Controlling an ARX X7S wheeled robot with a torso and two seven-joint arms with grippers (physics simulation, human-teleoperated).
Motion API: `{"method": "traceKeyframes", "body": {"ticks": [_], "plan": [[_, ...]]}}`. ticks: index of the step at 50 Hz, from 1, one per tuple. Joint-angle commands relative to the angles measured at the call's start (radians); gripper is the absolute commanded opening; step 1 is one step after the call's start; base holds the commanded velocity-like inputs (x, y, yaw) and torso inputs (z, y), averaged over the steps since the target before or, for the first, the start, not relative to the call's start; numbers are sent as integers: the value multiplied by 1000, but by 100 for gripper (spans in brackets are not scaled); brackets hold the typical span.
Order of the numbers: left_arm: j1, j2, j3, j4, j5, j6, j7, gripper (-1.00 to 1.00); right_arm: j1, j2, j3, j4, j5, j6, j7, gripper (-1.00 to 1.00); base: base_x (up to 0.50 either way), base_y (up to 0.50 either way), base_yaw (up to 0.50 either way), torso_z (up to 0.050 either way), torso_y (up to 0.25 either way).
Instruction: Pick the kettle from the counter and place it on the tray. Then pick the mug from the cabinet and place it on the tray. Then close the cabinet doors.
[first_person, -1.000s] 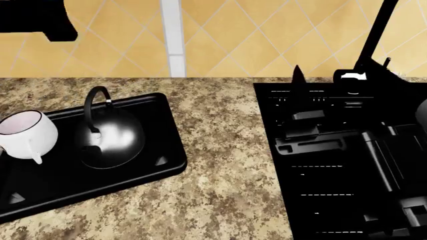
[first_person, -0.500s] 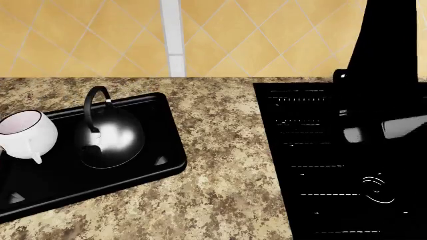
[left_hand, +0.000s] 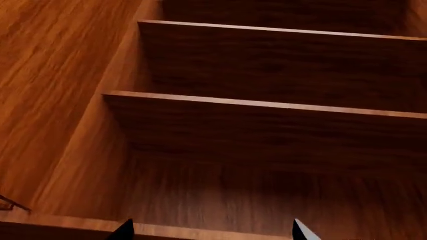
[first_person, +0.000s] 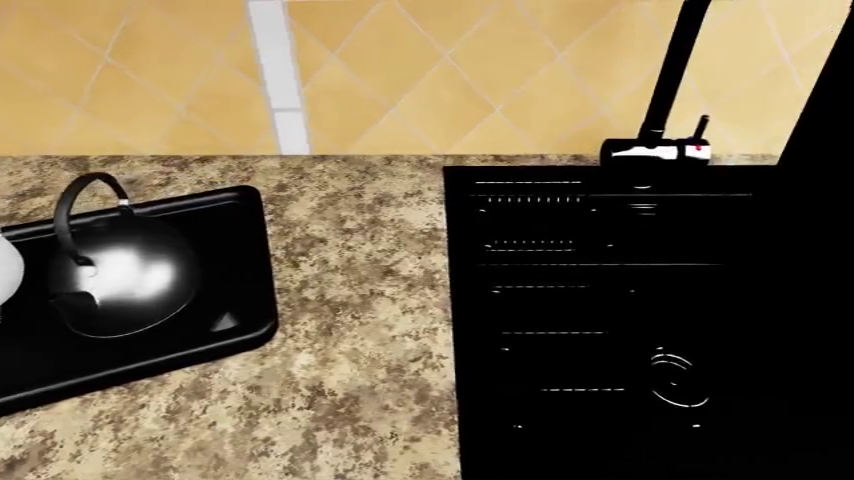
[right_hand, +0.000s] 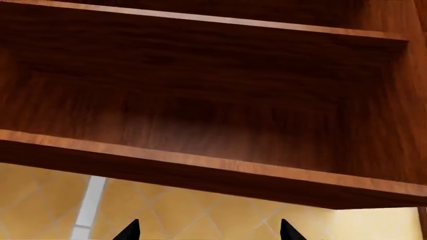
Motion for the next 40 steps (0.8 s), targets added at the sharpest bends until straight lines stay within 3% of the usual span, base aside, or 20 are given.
{"method": "traceKeyframes", "body": {"ticks": [1,40], "plan": [[-5,22,-17,2,-26,-26,-24,100,6,19,15,0,13,-6,3,100,-2,-500,0,0,0],[-17,62,-20,-6,-63,-62,-63,100,-6,55,74,0,46,-5,3,100,-2,-500,0,0,0]]}}
